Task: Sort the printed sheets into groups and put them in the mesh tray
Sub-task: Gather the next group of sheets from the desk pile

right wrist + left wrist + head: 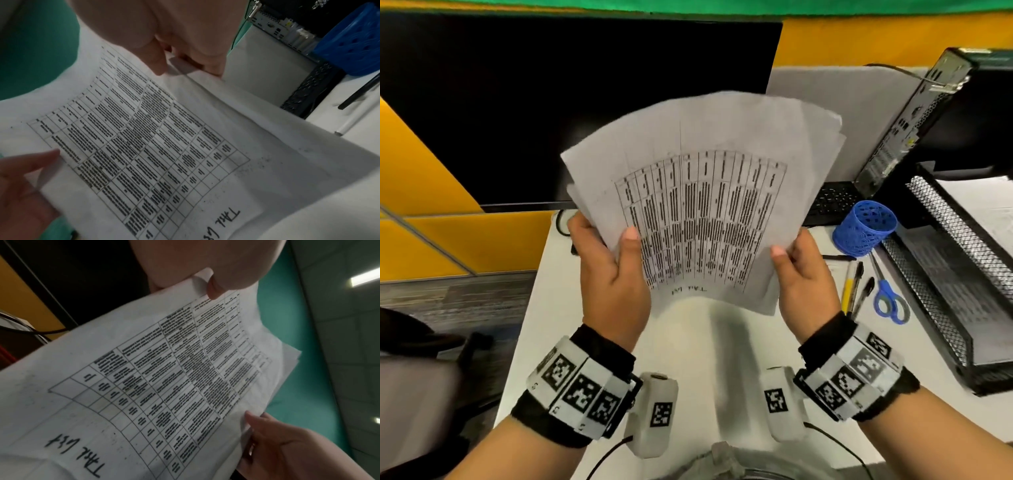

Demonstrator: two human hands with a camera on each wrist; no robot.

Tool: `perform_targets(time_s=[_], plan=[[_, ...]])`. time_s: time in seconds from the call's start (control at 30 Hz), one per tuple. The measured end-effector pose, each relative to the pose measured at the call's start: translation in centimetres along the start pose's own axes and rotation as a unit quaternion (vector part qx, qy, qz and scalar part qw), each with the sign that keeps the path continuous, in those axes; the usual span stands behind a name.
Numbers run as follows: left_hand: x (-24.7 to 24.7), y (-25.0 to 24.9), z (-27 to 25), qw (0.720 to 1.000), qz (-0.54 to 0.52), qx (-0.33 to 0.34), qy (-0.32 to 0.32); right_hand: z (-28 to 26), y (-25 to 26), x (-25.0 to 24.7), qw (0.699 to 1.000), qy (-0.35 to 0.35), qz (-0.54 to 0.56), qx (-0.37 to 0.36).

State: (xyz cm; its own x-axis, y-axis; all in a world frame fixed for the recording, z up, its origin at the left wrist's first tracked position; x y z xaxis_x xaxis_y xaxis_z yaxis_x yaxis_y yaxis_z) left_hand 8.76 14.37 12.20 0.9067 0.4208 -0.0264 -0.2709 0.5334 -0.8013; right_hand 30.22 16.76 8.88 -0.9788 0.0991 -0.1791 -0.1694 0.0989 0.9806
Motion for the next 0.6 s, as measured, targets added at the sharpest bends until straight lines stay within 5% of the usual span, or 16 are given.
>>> perform_targets(time_s=[0.23,0.6], plan=[[0.1,3.4,-3.0,0.993,-0.013,-0.110,0.033,-0.5,-4.6,0.4,0.997,0.017,-0.003,0.069],[2.2,5.9,-4.3,0.976,-0.028,-0.198,0.083,0.3,-5.8,0.6,0.991,0.008,-0.045,0.124]])
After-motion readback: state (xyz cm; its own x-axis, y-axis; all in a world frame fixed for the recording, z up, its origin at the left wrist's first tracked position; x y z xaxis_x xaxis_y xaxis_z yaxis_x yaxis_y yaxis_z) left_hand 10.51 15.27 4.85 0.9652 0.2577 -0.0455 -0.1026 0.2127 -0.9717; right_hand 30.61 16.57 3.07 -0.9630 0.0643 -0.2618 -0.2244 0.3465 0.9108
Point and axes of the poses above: each hand's wrist, its own z-axis towards the middle knuckle, its own x-axis out of the palm, y = z × x, the point moved 4 cm from there along z, towards the middle knuckle, and after that the axes turned 15 degrees about x, right-handed, at the moved point
